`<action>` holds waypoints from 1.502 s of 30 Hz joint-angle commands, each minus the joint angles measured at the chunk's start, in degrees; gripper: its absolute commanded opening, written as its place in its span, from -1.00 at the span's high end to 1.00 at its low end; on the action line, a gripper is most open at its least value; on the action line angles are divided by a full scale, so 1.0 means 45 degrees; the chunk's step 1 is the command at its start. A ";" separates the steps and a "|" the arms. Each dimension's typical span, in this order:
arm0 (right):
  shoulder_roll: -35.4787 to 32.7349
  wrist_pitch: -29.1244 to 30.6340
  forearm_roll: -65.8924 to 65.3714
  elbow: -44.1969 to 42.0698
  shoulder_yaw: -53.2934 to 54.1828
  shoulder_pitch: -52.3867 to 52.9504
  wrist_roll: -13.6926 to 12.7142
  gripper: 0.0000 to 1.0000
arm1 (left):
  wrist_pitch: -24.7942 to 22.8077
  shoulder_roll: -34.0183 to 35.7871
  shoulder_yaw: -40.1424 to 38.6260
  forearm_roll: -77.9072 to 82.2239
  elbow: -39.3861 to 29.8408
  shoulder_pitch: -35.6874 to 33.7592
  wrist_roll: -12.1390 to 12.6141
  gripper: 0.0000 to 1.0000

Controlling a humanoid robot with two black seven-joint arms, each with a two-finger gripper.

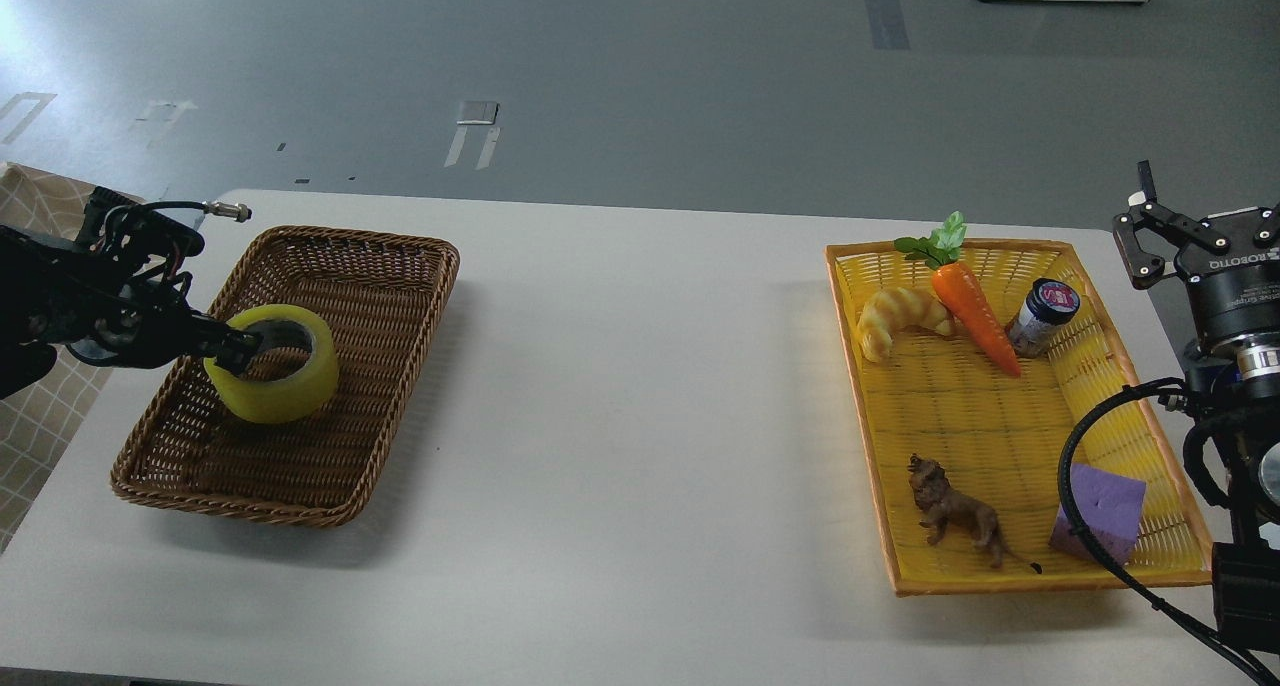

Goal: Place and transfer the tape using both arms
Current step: 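Release the tape roll in the wicker basket and pull the left gripper back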

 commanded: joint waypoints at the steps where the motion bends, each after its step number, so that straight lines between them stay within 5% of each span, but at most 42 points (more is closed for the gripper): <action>1: 0.0008 0.0000 0.0007 -0.0005 -0.0019 -0.0003 0.0002 -1.00 | 0.0000 -0.0020 -0.0021 -0.0636 -0.0002 -0.0008 0.0035 1.00; 32: 0.0086 0.0000 0.0007 0.0015 -0.0019 -0.0081 0.0002 -1.00 | 0.0500 -0.0919 -0.0002 -0.1829 0.1111 0.0559 0.0445 1.00; 39: 0.0086 0.0000 0.0007 0.0015 -0.0019 -0.0062 -0.0017 -1.00 | 0.0519 -0.0919 0.0077 -0.2962 0.1091 0.0559 0.0465 0.47; 45: 0.0086 0.0000 0.0007 0.0015 -0.0019 -0.0062 0.0002 -1.00 | 0.0850 -0.0899 0.0096 -0.2943 0.1091 0.0578 0.0465 0.41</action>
